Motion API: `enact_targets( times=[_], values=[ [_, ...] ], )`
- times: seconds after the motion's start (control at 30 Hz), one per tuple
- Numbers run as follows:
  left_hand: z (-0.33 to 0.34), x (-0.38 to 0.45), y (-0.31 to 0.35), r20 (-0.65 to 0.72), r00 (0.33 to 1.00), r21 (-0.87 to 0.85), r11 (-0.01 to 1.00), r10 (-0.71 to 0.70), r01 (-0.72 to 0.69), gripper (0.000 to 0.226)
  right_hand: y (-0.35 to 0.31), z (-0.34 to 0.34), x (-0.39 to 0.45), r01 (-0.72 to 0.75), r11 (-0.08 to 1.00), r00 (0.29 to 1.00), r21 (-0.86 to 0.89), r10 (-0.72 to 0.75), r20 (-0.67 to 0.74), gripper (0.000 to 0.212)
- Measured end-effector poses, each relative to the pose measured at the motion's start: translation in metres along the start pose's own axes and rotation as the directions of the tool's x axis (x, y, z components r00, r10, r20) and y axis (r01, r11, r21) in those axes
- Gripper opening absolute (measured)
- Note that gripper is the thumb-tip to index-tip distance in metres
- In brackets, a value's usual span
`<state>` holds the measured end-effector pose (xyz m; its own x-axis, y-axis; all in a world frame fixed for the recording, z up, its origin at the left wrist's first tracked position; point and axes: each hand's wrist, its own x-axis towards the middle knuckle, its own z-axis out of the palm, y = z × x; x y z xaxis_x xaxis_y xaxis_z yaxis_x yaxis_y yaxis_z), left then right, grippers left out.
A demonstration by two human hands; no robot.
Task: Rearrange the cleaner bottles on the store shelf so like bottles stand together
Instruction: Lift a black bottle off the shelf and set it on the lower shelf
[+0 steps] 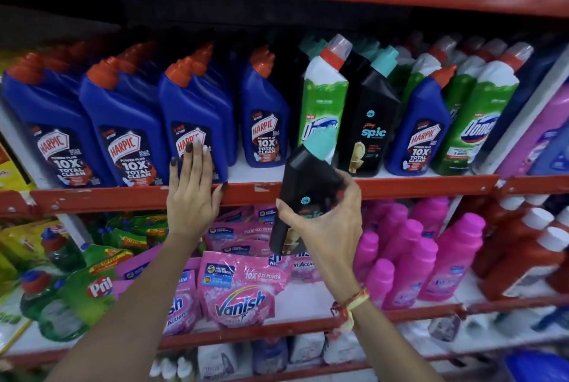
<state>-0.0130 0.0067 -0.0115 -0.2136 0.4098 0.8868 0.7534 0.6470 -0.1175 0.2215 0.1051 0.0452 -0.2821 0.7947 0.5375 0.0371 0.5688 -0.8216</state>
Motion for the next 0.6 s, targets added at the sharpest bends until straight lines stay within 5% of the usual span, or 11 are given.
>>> enact_targets(
  times=[0.6],
  values=[
    [0.012, -0.004, -0.004, -0.113, 0.993, 0.028, 0.999, 0.023, -0.020, 0.060, 0.160, 0.023, -0.044, -0.302, 0.904, 0.934, -0.301, 0.344, 0.096, 0.097]
  ],
)
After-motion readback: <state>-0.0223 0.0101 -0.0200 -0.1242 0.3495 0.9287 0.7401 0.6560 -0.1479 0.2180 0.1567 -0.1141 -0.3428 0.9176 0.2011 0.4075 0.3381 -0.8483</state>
